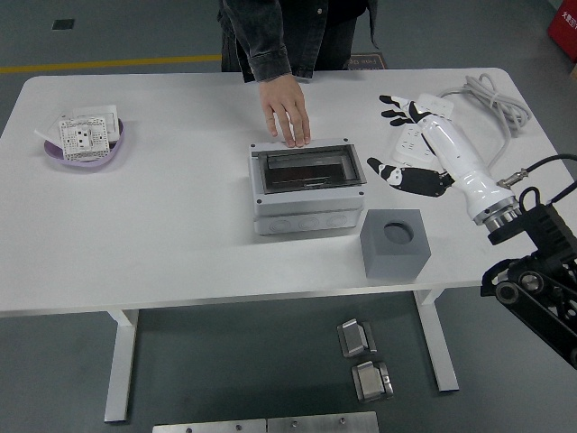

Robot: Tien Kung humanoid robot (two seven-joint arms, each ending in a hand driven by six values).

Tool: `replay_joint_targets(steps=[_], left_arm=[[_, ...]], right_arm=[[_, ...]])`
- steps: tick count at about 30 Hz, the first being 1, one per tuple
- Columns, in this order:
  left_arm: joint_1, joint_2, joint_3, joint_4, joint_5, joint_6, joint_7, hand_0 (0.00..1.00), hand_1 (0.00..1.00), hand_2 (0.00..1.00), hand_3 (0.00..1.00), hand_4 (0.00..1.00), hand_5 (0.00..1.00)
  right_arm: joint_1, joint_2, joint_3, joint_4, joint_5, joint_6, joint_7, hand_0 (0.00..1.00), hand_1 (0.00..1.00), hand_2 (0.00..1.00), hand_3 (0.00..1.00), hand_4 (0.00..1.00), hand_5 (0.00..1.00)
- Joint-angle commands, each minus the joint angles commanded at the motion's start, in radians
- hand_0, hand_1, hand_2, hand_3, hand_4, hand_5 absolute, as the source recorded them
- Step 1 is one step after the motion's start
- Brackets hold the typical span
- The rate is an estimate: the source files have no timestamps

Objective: Pick up the cylinder from the cube,place it in the box,flap close box

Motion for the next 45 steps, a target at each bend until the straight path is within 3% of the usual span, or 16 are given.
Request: replay_joint_targets(steps=[4,10,11,16,17,22,23,32,45], left_arm=[[-0.009,-0.004,-0.021,-0.002,0.014,-0.001,-0.001,0.617,0.641,0.597,0.633,0.684,0.284],[-0.018,-0.006,-0.067,-0.005,0.047,-0.002,-0.002,0.617,0.641,0.597,0.633,0.684,0.284],[-0.015,-0.005,-0.086,-0.009,0.064,-0.003,-0.002,0.617,0.641,0.597,0.633,0.684,0.284],[0.003,0.008,-0.186,-0.03,0.15,-0.005,-0.003,0.617,0.641,0.597,0.633,0.684,0.284],[0.005,0.009,-0.2,-0.031,0.156,-0.004,-0.004,0.617,0.64,0.597,0.633,0.684,0.283],[0.023,0.013,-0.225,-0.033,0.16,-0.004,-0.004,0.617,0.64,0.597,0.633,0.684,0.283],[0.027,0.013,-0.226,-0.033,0.158,-0.004,-0.004,0.616,0.641,0.597,0.633,0.684,0.283],[0.047,0.016,-0.231,-0.032,0.151,-0.003,-0.004,0.616,0.641,0.597,0.632,0.684,0.284],[0.05,0.019,-0.243,-0.03,0.148,-0.002,-0.004,0.616,0.64,0.598,0.633,0.684,0.284]], right_arm=[[-0.093,0.054,0.148,-0.009,0.138,-0.021,0.098,0.776,0.714,0.76,0.858,0.76,0.313],[-0.143,0.107,0.323,-0.091,0.369,0.083,0.237,0.765,0.706,0.745,0.832,0.758,0.326],[-0.144,0.11,0.344,-0.104,0.402,0.103,0.247,0.749,0.691,0.73,0.776,0.747,0.357],[-0.146,0.116,0.419,-0.169,0.598,0.211,0.254,0.749,0.691,0.73,0.776,0.747,0.357],[-0.148,0.116,0.422,-0.177,0.634,0.229,0.251,0.758,0.703,0.74,0.772,0.759,0.476],[-0.159,0.12,0.435,-0.192,0.829,0.298,0.232,0.758,0.703,0.74,0.772,0.759,0.476],[-0.16,0.12,0.436,-0.191,0.864,0.305,0.229,0.768,0.723,0.763,0.815,0.788,0.571],[-0.154,0.121,0.44,-0.178,1.094,0.331,0.213,0.78,0.739,0.783,0.819,0.8,0.598],[-0.152,0.125,0.434,-0.17,1.088,0.321,0.197,0.804,0.758,0.792,0.836,0.811,0.63]])
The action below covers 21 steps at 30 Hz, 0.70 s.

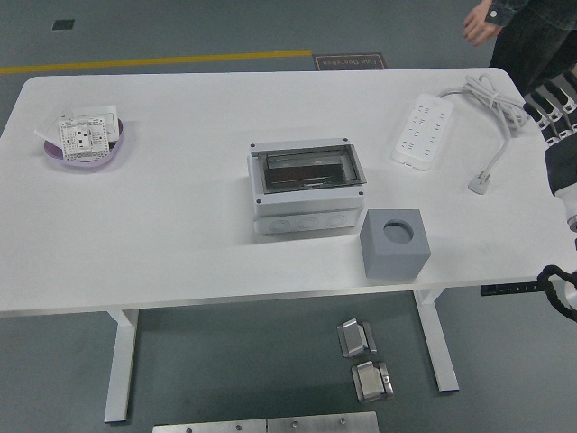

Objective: Pick up the cylinder from the cube,place it in the box,flap close box

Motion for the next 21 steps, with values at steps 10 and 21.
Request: replay_joint_targets(steps=[10,21], left_arm=[[-0.001,0.005,-0.076,-0.027,0.077,-0.001,0.0,0.615,0.641,0.598,0.632,0.685,0.284],[-0.007,0.005,-0.087,-0.024,0.081,-0.001,0.001,0.616,0.64,0.598,0.632,0.684,0.284]], right_arm=[[-0.007,-0.01,0.007,0.011,-0.018,0.004,-0.012,0.883,0.83,0.847,0.852,0.817,0.628],[0.003,-0.018,0.01,0.008,-0.022,0.005,-0.013,0.879,0.83,0.844,0.853,0.825,0.635]])
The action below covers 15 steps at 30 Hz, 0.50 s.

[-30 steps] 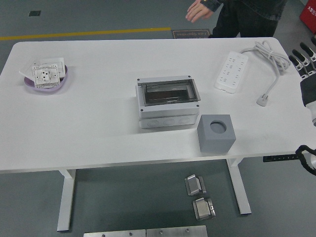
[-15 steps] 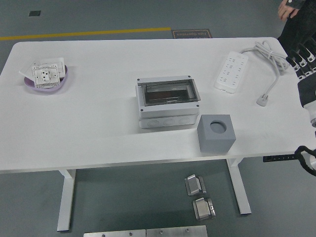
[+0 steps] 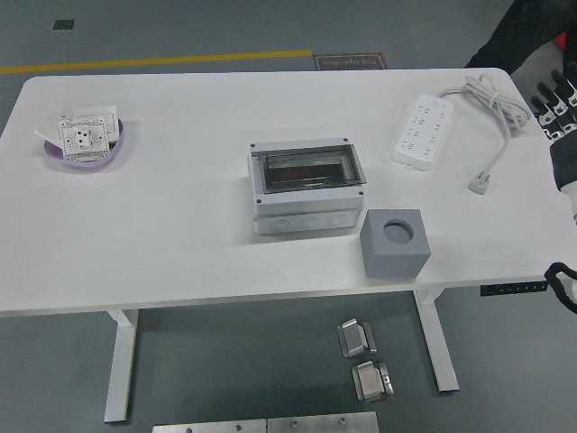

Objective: Pick up the cylinder from the cube,place it in the box,flap close box

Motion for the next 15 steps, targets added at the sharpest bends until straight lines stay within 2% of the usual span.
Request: replay_joint_targets(steps=[6,15], left_arm=[[-0.014,-0.005,0.016,0.008,-0.015,0.001,-0.001,0.616,0.64,0.598,0.632,0.684,0.283],[-0.02,-0.005,0.069,0.026,-0.073,0.001,-0.001,0.615,0.64,0.598,0.631,0.684,0.285]], right_arm=[[-0.001,-0.002,-0.001,-0.002,0.048,0.016,0.01,0.878,0.829,0.842,0.855,0.828,0.638],[-0.005,-0.005,0.006,0.007,0.049,0.025,0.01,0.876,0.829,0.843,0.859,0.83,0.639]])
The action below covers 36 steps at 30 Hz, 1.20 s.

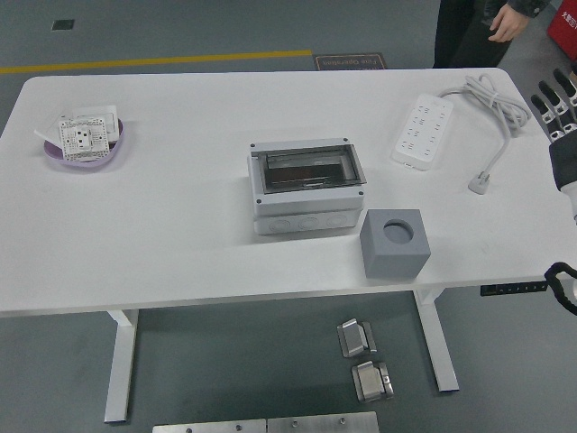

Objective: Pick up the cylinder from the cube,place it in the box,flap close box

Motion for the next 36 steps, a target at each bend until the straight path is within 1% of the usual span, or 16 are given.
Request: replay_joint_targets(steps=[5,13,21,36], left_arm=[[-0.008,0.0,0.027,0.006,-0.025,-0.001,0.0,0.615,0.64,0.598,0.632,0.684,0.283],[-0.018,0.006,0.06,0.016,-0.062,-0.001,-0.001,0.615,0.64,0.598,0.632,0.683,0.283],[-0.031,0.007,0.066,0.015,-0.06,-0.003,-0.001,0.616,0.64,0.598,0.632,0.682,0.285],[-0.021,0.012,0.107,0.024,-0.099,-0.001,0.001,0.615,0.64,0.598,0.632,0.68,0.285]], right_arm=[[0.0,-0.003,0.001,0.001,0.004,0.011,0.004,0.876,0.828,0.843,0.862,0.834,0.643],[0.01,-0.002,-0.008,-0.002,-0.005,0.007,-0.004,0.876,0.83,0.846,0.864,0.836,0.644],[0.006,0.001,-0.025,-0.004,-0.011,0.001,-0.012,0.884,0.836,0.85,0.871,0.838,0.645],[-0.007,0.0,-0.03,-0.003,-0.016,-0.005,-0.02,0.885,0.837,0.847,0.871,0.84,0.647]])
